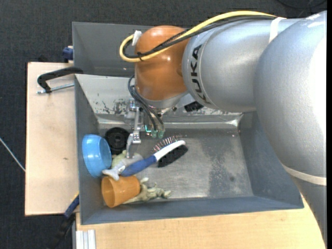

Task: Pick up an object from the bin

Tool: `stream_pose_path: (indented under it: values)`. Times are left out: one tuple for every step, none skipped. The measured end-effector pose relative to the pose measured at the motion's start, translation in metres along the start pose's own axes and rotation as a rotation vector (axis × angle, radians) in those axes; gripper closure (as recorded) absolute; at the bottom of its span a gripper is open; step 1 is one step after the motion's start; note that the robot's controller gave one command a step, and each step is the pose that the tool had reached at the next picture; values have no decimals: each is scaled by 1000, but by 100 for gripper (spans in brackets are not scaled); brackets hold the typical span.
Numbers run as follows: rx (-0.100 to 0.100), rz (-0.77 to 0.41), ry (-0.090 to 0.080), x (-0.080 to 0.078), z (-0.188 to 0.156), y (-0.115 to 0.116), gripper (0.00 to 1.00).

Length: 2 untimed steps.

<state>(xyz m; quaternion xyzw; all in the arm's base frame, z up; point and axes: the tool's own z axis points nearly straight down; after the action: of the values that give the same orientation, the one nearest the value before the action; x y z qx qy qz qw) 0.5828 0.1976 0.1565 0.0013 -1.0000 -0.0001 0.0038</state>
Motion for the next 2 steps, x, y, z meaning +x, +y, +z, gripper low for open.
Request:
stream_pose_path:
  values:
    - [-6, -176, -36, 38, 56, 13, 0]
    - [-5, -354, -15, 4, 60, 2, 0]
